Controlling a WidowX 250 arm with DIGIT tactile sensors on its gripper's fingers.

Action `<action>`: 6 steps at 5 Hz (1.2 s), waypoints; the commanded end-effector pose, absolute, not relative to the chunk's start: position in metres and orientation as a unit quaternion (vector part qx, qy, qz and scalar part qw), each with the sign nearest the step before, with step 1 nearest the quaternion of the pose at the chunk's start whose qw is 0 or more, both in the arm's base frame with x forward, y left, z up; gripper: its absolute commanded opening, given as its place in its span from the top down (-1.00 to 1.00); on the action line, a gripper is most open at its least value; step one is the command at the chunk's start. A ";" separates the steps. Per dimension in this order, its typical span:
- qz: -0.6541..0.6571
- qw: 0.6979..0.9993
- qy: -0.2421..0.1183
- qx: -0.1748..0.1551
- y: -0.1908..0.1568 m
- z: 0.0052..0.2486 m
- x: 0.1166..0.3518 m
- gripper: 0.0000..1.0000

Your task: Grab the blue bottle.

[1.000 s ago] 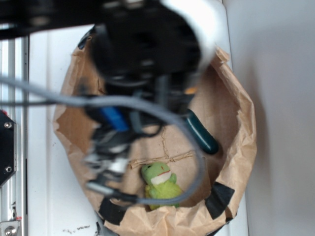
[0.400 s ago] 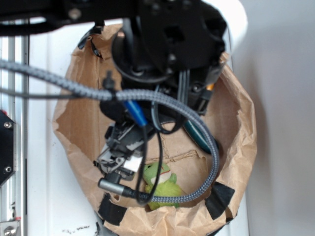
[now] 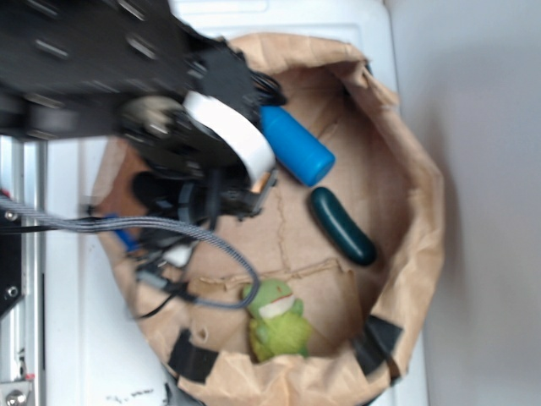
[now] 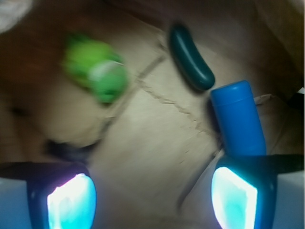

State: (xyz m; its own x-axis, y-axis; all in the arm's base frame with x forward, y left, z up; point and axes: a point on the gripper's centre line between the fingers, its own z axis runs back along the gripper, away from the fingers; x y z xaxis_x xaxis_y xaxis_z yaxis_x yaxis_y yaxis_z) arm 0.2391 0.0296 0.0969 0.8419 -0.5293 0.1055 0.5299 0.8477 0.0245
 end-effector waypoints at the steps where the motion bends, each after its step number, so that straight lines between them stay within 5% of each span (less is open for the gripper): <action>1: -0.250 0.968 -0.030 0.009 0.043 0.081 0.294 -1.00; 2: -0.242 0.970 -0.011 0.016 0.037 0.090 0.305 -1.00; 4: -0.267 0.964 -0.012 -0.001 0.038 0.124 0.281 -1.00; 6: -0.267 0.963 -0.031 0.023 0.050 0.106 0.278 -1.00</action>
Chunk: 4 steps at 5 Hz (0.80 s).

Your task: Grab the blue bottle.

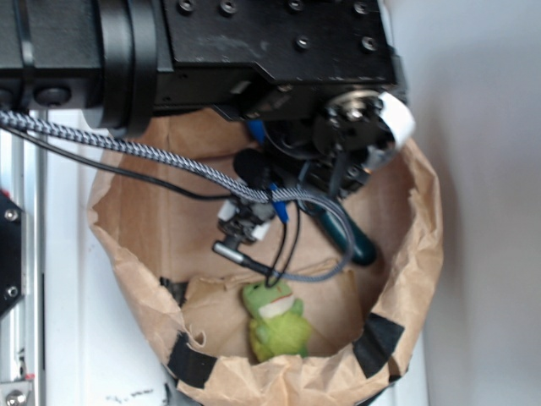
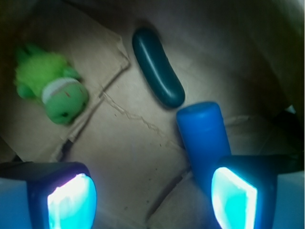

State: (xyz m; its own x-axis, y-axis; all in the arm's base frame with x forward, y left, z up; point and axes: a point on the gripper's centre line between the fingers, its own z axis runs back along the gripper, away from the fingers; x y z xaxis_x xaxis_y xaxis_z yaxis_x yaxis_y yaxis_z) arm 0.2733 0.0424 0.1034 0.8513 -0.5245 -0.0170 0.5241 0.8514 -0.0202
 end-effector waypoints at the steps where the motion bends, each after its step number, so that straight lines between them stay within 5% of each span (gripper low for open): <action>1: -0.254 0.966 -0.020 0.035 0.052 0.090 0.294 -1.00; 4: -0.255 0.962 -0.021 0.092 0.047 0.034 0.319 -1.00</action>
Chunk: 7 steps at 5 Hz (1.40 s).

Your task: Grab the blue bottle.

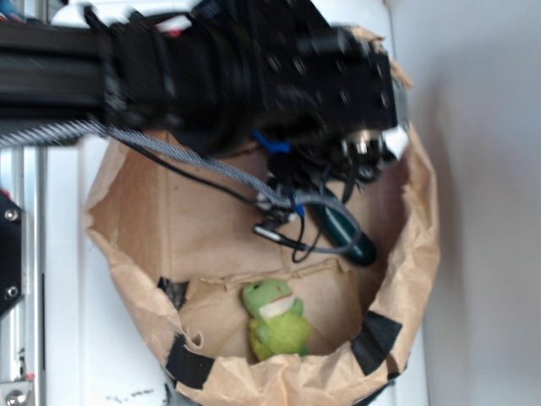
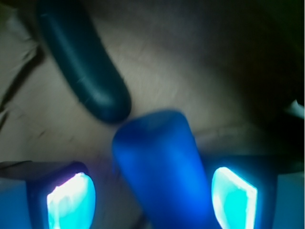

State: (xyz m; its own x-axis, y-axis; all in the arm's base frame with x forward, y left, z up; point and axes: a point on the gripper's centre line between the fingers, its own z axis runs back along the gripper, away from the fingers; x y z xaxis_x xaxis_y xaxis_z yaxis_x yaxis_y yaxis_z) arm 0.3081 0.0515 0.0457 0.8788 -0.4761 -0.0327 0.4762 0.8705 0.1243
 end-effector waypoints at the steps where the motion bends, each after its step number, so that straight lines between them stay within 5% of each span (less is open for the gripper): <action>1: -0.254 0.962 -0.020 0.104 0.047 0.025 0.319 1.00; 2: -0.259 0.961 -0.024 0.090 0.045 0.035 0.317 1.00; 4: -0.290 0.956 -0.044 0.013 0.033 0.110 0.276 1.00; 5: -0.263 0.964 -0.023 -0.011 0.029 0.140 0.262 1.00; 7: -0.076 0.997 0.007 0.017 0.014 0.156 0.246 1.00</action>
